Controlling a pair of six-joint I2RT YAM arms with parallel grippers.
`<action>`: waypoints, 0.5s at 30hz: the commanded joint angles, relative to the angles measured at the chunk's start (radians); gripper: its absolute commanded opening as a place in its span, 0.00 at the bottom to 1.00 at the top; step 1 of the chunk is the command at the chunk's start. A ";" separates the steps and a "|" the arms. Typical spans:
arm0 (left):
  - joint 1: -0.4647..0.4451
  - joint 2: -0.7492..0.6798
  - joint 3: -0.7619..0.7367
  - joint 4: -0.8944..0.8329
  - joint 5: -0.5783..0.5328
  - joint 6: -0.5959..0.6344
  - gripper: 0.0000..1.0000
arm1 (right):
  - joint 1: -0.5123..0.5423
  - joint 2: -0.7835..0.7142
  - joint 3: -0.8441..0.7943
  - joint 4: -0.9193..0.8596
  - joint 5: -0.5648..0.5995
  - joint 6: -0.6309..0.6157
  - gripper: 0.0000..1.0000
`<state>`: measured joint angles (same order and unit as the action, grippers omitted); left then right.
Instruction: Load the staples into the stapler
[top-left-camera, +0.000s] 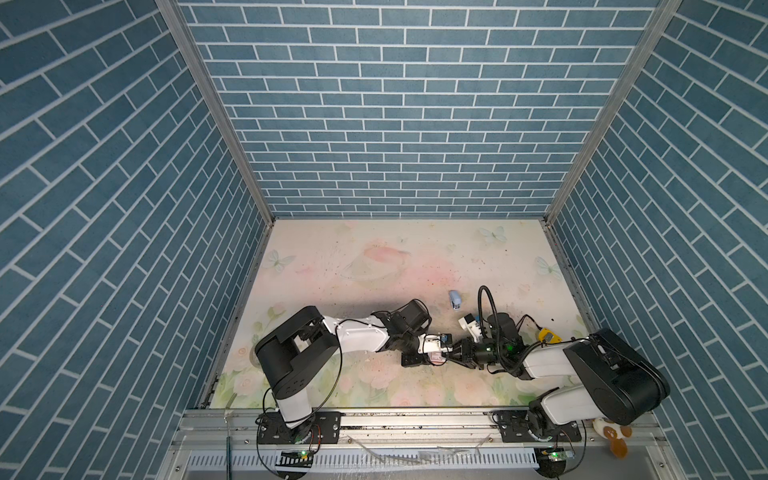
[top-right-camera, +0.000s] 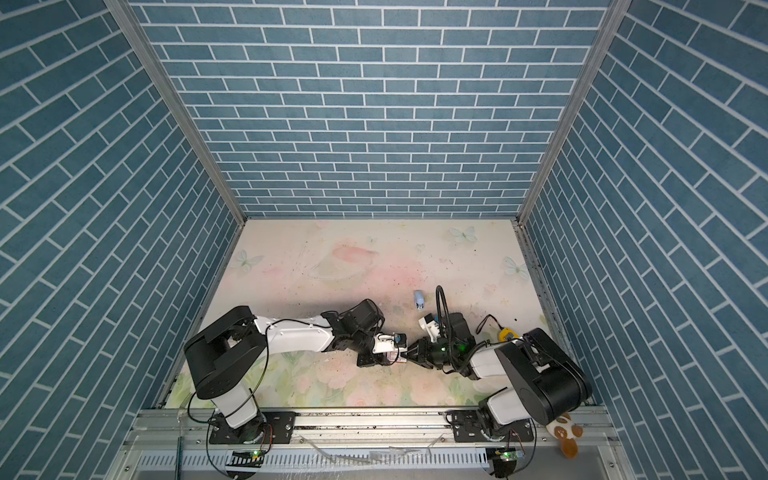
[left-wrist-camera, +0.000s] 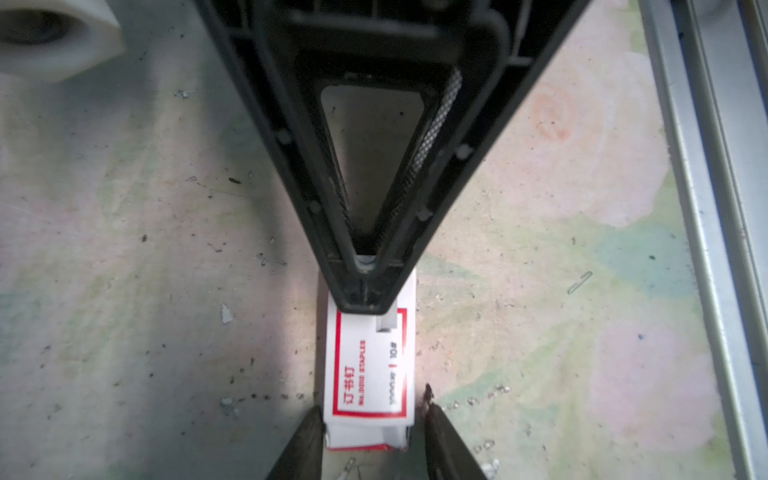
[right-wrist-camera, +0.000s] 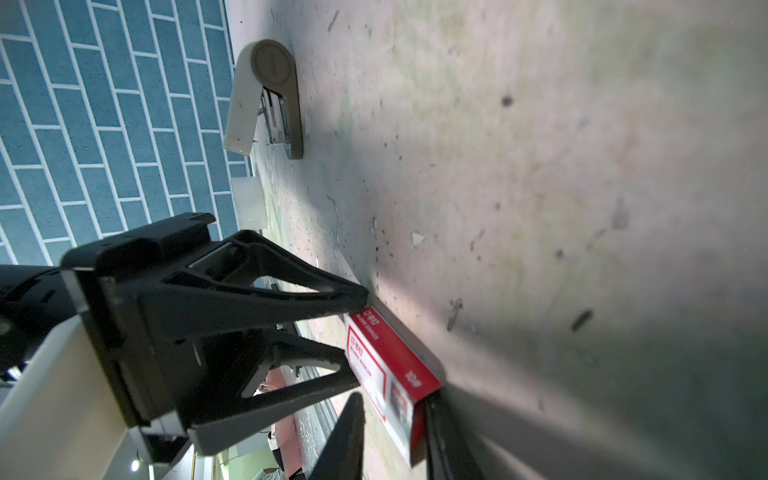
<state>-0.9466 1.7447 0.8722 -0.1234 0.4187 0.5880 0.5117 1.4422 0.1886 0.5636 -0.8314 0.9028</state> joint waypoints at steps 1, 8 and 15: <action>0.002 0.004 -0.037 -0.096 -0.016 -0.003 0.39 | 0.002 -0.014 -0.001 -0.061 0.022 -0.042 0.27; 0.002 0.004 -0.039 -0.100 -0.010 0.002 0.35 | 0.002 -0.024 -0.008 -0.060 0.024 -0.039 0.26; 0.002 0.001 -0.043 -0.107 -0.007 0.006 0.32 | 0.002 -0.057 -0.022 -0.072 0.025 -0.038 0.21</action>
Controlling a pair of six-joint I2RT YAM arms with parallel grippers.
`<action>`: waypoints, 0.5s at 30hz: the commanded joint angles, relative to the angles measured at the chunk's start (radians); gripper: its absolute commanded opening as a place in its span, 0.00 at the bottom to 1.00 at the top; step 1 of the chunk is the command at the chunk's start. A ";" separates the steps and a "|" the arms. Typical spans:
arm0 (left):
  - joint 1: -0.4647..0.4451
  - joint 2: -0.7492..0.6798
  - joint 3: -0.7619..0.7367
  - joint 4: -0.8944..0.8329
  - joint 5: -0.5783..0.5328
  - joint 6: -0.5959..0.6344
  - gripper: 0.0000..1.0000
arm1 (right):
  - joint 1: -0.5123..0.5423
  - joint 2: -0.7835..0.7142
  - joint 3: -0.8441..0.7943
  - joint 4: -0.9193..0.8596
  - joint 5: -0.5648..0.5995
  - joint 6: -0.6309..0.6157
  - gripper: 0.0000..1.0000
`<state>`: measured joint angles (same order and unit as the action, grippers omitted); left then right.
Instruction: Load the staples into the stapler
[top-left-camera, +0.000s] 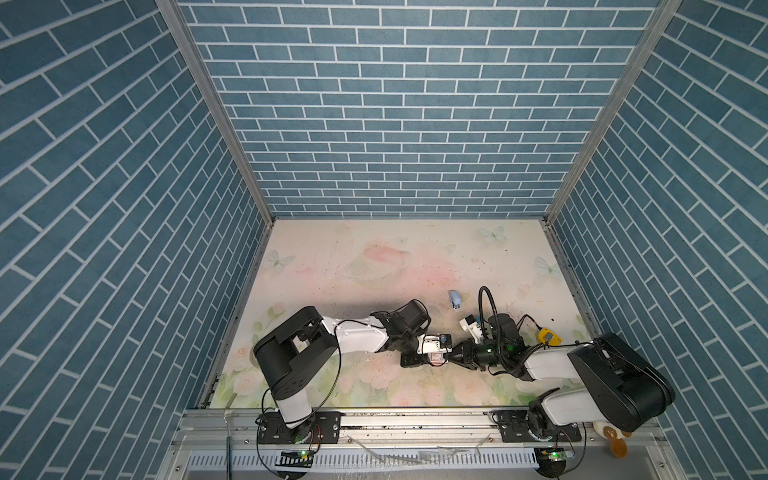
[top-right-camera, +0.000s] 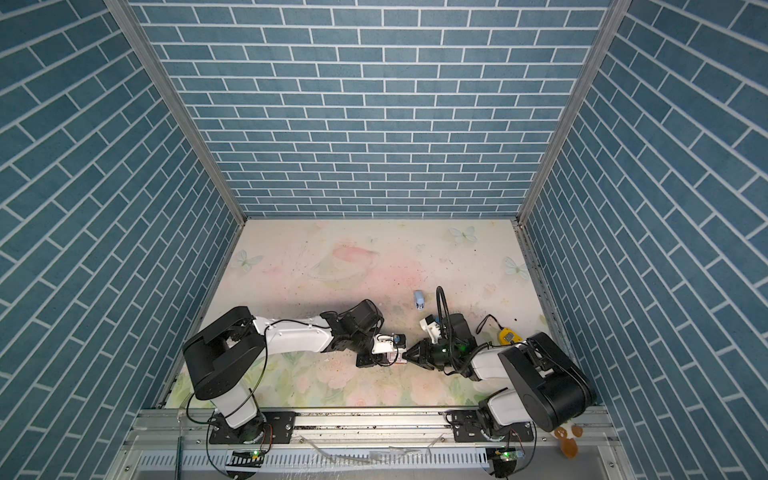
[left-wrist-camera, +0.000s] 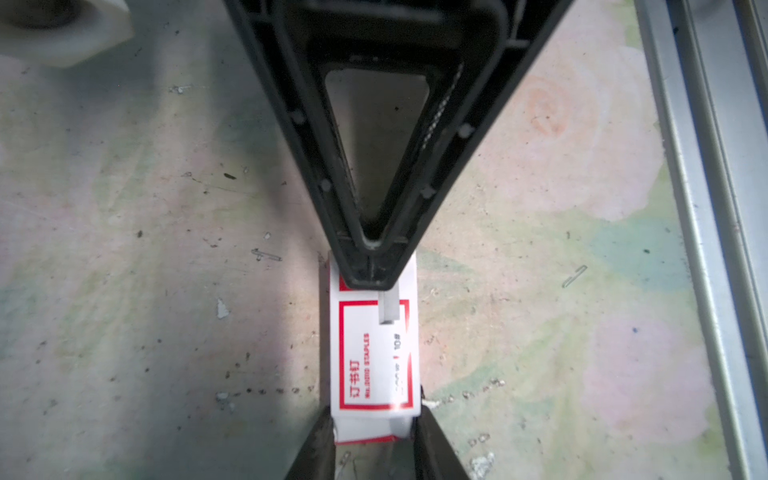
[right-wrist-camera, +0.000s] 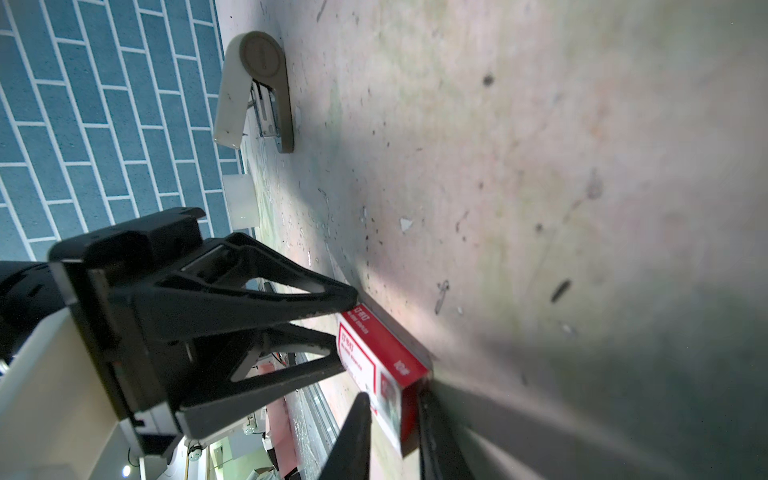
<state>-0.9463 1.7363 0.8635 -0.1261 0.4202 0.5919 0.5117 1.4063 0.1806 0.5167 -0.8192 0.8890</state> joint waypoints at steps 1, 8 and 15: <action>0.003 0.009 -0.034 -0.104 -0.009 0.002 0.32 | 0.002 -0.021 -0.014 -0.026 0.012 -0.023 0.21; 0.002 0.014 -0.030 -0.106 -0.008 -0.001 0.31 | 0.002 -0.008 -0.013 -0.002 0.005 -0.020 0.16; 0.001 0.020 -0.029 -0.104 -0.009 -0.003 0.31 | 0.002 0.026 -0.018 0.042 -0.014 -0.010 0.09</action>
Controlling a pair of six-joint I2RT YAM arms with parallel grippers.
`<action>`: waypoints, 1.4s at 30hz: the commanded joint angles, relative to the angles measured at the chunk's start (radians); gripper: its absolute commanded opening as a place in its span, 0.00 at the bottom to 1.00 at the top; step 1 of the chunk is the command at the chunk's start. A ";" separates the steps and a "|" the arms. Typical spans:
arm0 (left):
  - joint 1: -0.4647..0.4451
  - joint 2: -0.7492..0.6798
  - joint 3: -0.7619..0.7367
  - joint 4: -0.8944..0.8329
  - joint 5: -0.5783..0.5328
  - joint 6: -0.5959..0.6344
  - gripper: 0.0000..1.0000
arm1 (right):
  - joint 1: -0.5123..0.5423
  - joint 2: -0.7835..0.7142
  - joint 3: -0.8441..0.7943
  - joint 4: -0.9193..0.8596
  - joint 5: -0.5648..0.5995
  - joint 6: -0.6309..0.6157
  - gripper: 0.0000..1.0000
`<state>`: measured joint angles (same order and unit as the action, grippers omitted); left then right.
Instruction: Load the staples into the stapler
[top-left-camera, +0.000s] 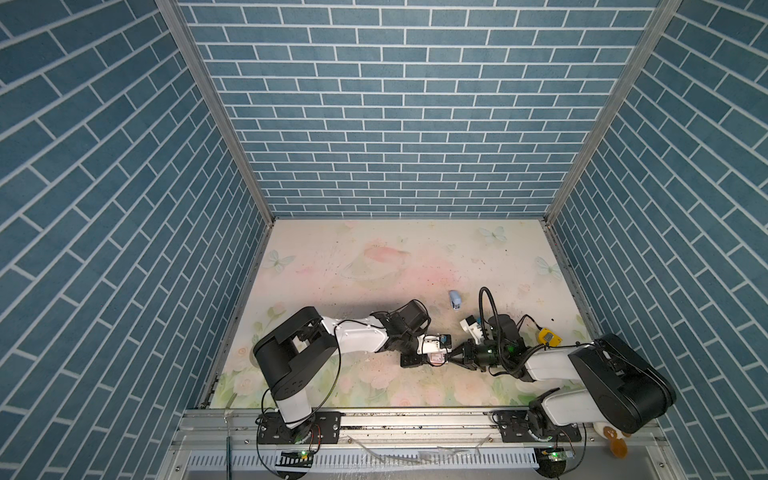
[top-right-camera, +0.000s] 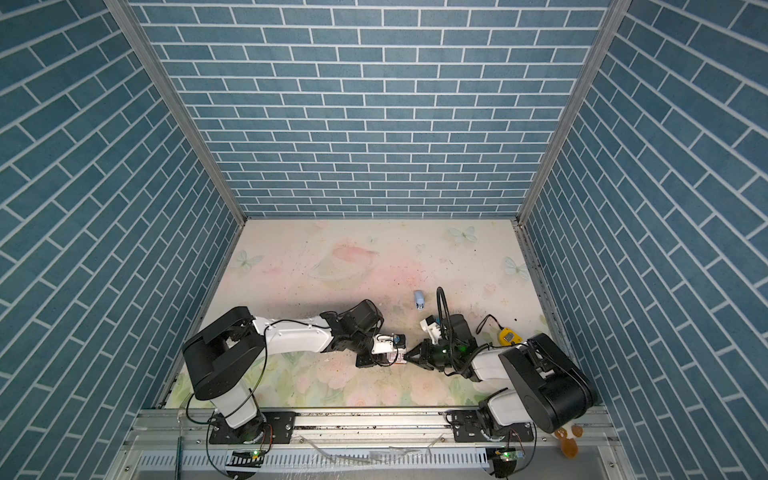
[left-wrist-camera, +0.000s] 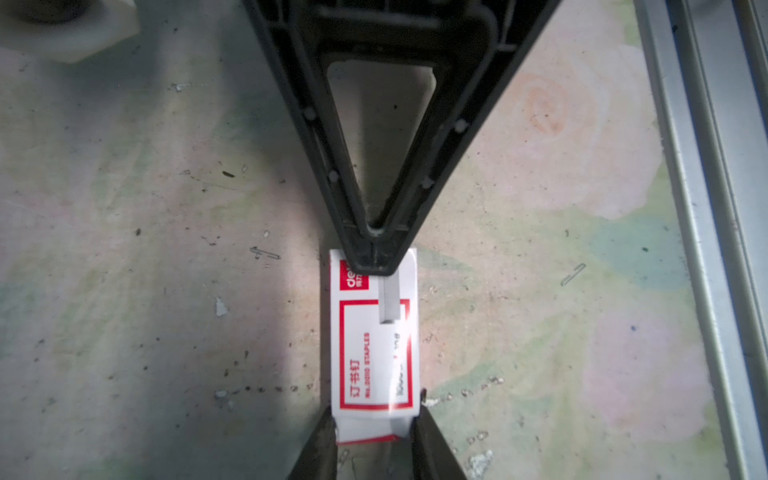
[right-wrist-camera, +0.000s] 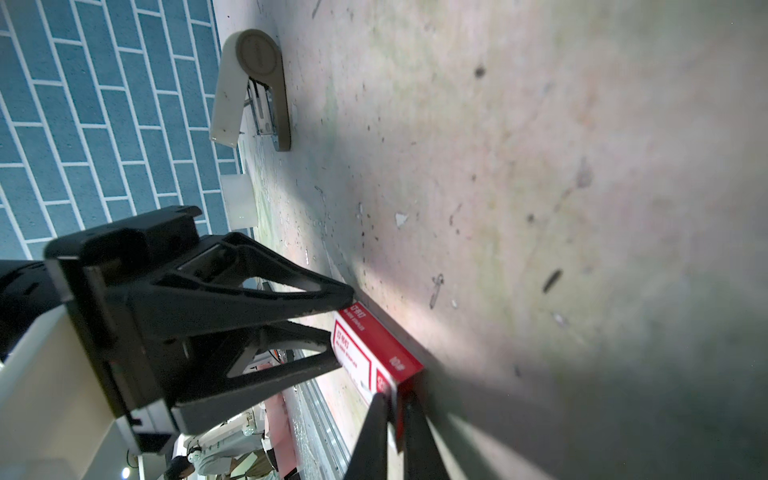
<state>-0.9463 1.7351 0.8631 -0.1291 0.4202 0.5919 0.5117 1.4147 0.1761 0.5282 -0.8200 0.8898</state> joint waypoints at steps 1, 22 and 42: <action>0.002 0.020 -0.028 -0.101 -0.008 -0.003 0.31 | 0.002 0.022 -0.011 0.033 -0.014 -0.011 0.09; 0.001 0.030 -0.024 -0.114 -0.001 -0.003 0.29 | -0.002 -0.067 -0.014 -0.092 0.053 -0.058 0.00; 0.002 0.034 -0.020 -0.118 -0.003 -0.003 0.27 | -0.063 -0.185 -0.027 -0.231 0.085 -0.091 0.00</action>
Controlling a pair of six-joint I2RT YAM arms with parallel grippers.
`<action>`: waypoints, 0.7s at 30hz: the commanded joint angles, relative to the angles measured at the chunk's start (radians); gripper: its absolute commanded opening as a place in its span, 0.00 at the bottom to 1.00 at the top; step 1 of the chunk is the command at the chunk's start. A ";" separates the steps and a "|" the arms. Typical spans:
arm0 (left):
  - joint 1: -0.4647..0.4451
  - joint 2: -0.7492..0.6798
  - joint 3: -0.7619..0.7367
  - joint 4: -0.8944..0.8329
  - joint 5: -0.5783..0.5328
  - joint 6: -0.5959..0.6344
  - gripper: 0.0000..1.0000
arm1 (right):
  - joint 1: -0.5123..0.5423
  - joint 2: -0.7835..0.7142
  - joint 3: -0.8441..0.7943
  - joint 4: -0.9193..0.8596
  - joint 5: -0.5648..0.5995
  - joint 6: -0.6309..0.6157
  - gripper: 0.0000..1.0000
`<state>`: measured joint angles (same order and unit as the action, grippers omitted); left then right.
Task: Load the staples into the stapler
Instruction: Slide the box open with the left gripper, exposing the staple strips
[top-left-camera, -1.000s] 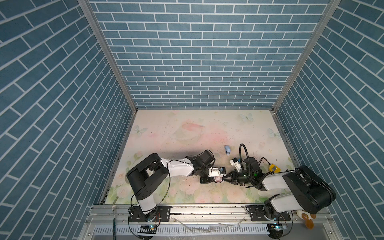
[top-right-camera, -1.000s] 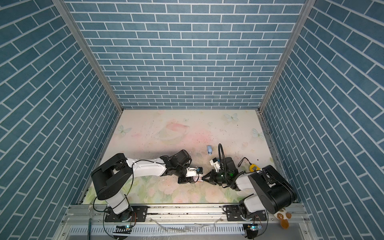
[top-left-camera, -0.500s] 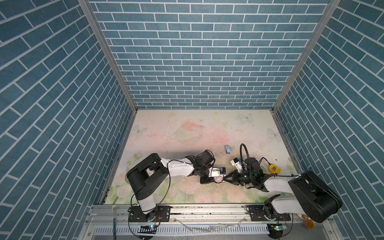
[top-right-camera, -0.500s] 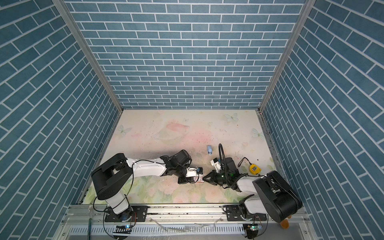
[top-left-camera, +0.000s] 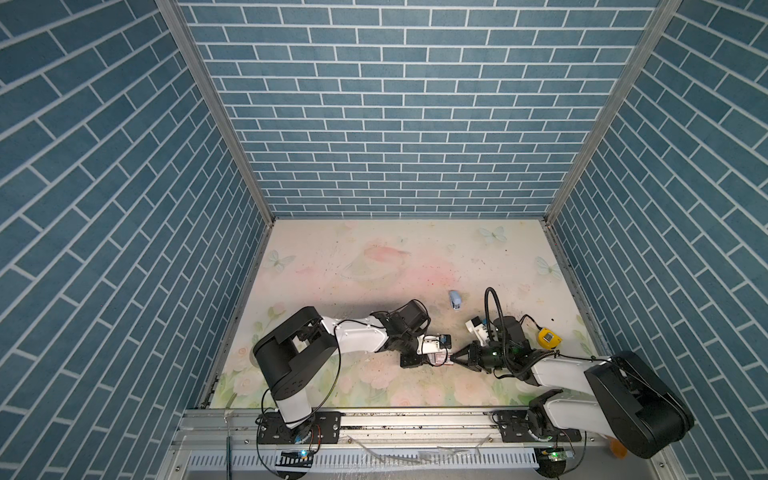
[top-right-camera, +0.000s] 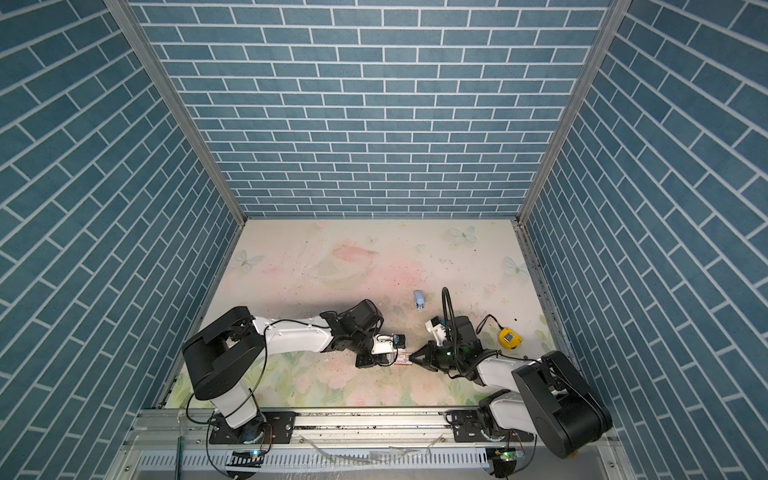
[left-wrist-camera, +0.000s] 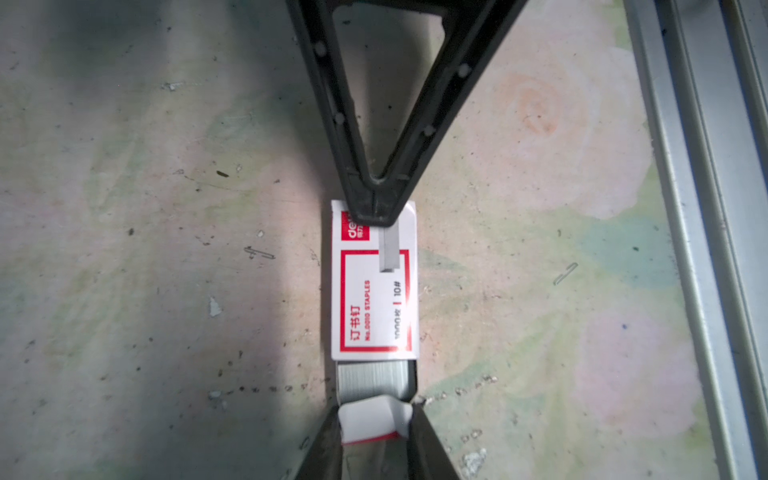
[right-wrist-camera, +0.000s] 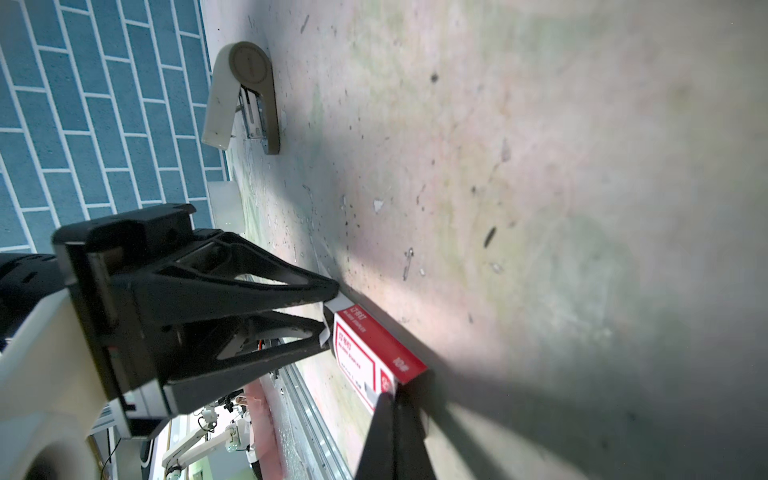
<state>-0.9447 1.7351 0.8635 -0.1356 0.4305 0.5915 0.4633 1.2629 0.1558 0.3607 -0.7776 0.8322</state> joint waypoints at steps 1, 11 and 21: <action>0.000 0.034 -0.021 -0.111 -0.013 -0.002 0.27 | -0.018 -0.046 -0.004 -0.085 0.048 -0.038 0.00; 0.000 0.037 -0.020 -0.113 -0.015 -0.002 0.28 | -0.061 -0.271 -0.003 -0.330 0.141 -0.051 0.00; 0.001 0.036 -0.018 -0.109 -0.019 -0.004 0.28 | -0.068 -0.252 0.000 -0.361 0.187 -0.045 0.00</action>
<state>-0.9447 1.7351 0.8635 -0.1360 0.4301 0.5915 0.4030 0.9836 0.1558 0.0292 -0.6380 0.8059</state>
